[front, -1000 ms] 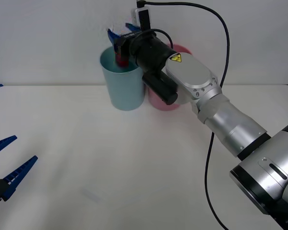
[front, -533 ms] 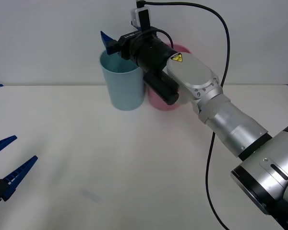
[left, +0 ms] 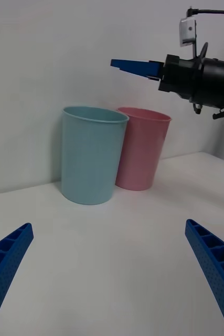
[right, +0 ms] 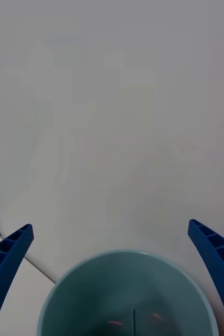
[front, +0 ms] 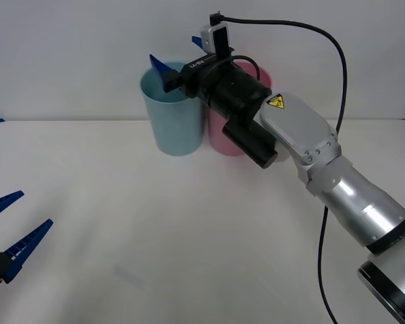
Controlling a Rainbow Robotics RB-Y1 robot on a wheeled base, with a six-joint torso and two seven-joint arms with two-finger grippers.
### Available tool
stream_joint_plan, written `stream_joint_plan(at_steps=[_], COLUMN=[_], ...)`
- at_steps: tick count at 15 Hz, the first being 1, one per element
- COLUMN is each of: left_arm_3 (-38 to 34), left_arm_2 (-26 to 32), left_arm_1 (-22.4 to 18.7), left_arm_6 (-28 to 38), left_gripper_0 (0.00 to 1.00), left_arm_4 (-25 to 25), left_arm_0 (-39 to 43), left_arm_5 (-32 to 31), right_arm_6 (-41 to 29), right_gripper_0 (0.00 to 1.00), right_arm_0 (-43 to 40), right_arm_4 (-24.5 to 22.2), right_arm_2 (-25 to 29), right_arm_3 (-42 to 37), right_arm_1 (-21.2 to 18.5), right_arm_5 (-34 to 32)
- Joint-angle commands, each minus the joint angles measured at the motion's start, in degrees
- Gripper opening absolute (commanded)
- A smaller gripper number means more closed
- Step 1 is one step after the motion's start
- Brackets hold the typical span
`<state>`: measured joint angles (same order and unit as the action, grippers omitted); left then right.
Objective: Grasp the object on the table and drop it into the matching bin: aluminum can to the light blue bin, PET bottle to the pink bin.
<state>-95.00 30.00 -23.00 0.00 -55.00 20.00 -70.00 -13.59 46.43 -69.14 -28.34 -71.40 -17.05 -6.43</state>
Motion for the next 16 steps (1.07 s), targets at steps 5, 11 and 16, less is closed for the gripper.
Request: stream_joint_plan(at_steps=[5,11,16], left_arm_3=[0.00,0.00,0.00], left_arm_2=[0.00,0.00,0.00], left_arm_1=[0.00,0.00,0.00], left_arm_6=[0.00,0.00,0.00], left_gripper_0=[1.00,1.00,1.00], left_arm_4=[0.00,0.00,0.00], left_arm_0=[0.00,0.00,0.00], left_arm_5=[0.00,0.00,0.00], right_arm_6=[0.67,4.45,13.15], right_gripper_0=[1.00,1.00,1.00], right_arm_0=[-14.09,-26.57,-35.62], right_arm_4=[4.89,12.45,14.91], right_arm_2=[-0.49,1.27,9.53], right_arm_3=[-20.18,-33.63,-34.16], right_arm_1=[-13.88,-25.49,-26.54], right_arm_5=[-6.58,-9.66,-20.47])
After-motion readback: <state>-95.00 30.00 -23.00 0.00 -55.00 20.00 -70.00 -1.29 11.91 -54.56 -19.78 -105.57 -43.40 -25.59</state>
